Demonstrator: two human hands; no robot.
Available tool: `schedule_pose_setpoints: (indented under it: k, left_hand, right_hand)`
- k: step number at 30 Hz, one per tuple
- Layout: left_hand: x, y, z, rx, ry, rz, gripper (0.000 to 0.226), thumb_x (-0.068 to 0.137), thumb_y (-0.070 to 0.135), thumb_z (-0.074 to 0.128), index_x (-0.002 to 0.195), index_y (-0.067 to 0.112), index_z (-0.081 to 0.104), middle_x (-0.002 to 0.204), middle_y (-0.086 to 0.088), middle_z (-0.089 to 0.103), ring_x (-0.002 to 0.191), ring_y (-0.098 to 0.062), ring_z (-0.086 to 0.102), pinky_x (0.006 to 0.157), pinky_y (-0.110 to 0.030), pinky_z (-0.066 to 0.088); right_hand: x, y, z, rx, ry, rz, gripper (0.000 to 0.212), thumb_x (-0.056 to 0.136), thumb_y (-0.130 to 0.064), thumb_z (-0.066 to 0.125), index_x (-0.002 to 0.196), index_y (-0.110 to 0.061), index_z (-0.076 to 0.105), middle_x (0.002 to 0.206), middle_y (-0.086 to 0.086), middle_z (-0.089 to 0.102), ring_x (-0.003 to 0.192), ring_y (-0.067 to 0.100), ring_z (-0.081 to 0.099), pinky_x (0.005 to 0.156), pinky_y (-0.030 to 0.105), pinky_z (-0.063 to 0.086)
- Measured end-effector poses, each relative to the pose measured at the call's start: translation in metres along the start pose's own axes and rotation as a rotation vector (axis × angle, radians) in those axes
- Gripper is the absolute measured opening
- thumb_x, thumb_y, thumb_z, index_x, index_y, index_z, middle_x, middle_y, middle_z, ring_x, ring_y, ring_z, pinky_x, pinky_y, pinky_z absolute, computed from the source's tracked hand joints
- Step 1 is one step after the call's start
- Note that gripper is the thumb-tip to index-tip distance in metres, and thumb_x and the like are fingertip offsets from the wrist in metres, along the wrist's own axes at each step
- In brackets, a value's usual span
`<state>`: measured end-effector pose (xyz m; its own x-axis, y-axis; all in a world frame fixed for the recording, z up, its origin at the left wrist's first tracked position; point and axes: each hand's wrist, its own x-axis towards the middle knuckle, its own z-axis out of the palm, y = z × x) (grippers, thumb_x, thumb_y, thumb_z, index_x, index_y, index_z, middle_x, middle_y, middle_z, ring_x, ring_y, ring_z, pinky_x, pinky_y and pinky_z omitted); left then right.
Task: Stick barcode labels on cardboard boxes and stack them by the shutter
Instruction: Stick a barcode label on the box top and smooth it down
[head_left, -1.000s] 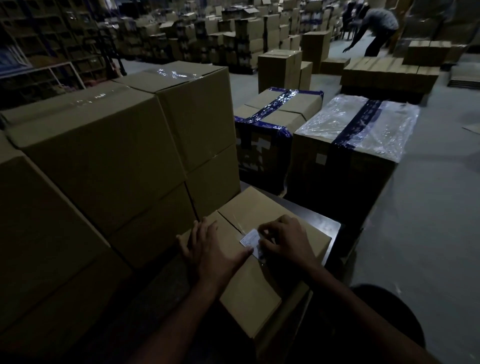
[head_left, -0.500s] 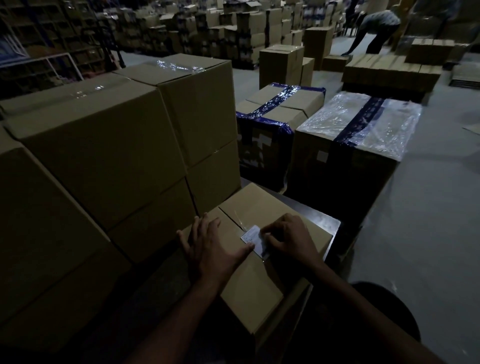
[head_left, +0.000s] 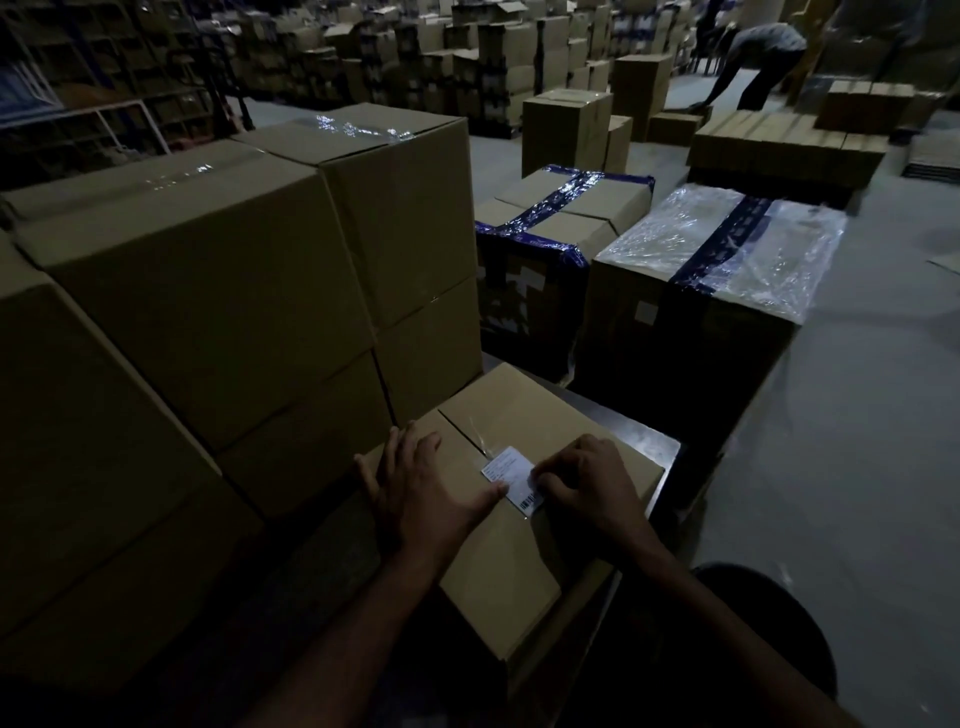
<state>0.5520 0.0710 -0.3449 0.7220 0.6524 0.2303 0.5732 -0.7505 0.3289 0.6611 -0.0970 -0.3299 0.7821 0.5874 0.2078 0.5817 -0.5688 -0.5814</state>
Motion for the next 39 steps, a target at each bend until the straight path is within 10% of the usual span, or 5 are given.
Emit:
schedule_pose_setpoints:
  k: [4, 17, 23, 30, 39]
  left_hand:
    - [0.000, 0.000, 0.001, 0.003, -0.016, -0.006, 0.118, 0.053, 0.102, 0.031, 0.143, 0.028, 0.044, 0.161, 0.002, 0.029, 0.152, -0.016, 0.010, 0.120, -0.054, -0.011]
    - [0.000, -0.003, 0.000, -0.025, -0.013, -0.003, 0.121, 0.051, 0.104, 0.024, 0.143, 0.028, 0.044, 0.159, 0.002, 0.031, 0.152, -0.015, 0.010, 0.120, -0.053, -0.012]
    - [-0.001, -0.002, 0.002, -0.019, -0.010, -0.009, 0.120, 0.050, 0.103, 0.027, 0.142, 0.027, 0.045, 0.158, 0.001, 0.034, 0.152, -0.016, 0.012, 0.120, -0.053, -0.010]
    - [0.019, -0.003, -0.014, 0.065, -0.214, -0.057, 0.147, 0.042, 0.105, 0.042, 0.158, 0.021, 0.007, 0.166, -0.002, 0.007, 0.151, -0.020, 0.007, 0.120, -0.050, 0.002]
    - [-0.002, -0.006, -0.026, 0.194, -0.169, -0.130, 0.132, 0.048, 0.106, 0.029, 0.150, 0.022, 0.028, 0.149, -0.013, 0.037, 0.136, -0.031, 0.033, 0.110, -0.050, 0.026]
  right_hand:
    - [-0.005, 0.005, -0.002, -0.015, 0.025, 0.020, 0.015, 0.084, -0.023, 0.070, 0.096, -0.019, 0.077, 0.088, -0.002, 0.057, 0.092, 0.018, 0.052, 0.069, 0.010, 0.031]
    - [-0.013, 0.005, -0.007, 0.040, 0.057, 0.031, 0.012, 0.083, -0.016, 0.068, 0.089, -0.016, 0.079, 0.079, -0.006, 0.054, 0.089, 0.019, 0.053, 0.076, 0.030, 0.042]
    - [-0.020, 0.005, 0.003, 0.026, 0.078, 0.094, 0.014, 0.085, -0.023, 0.067, 0.094, -0.017, 0.076, 0.089, -0.003, 0.052, 0.093, 0.020, 0.053, 0.068, 0.013, 0.039]
    - [-0.043, -0.022, 0.022, -0.124, 0.231, 0.197, 0.024, 0.078, -0.027, 0.067, 0.102, -0.026, 0.065, 0.103, -0.002, 0.054, 0.101, 0.018, 0.044, 0.077, 0.028, 0.021]
    - [-0.014, -0.003, 0.015, -0.057, 0.180, 0.048, 0.012, 0.079, -0.034, 0.059, 0.087, -0.029, 0.065, 0.090, -0.010, 0.052, 0.090, 0.015, 0.046, 0.073, 0.027, 0.024]
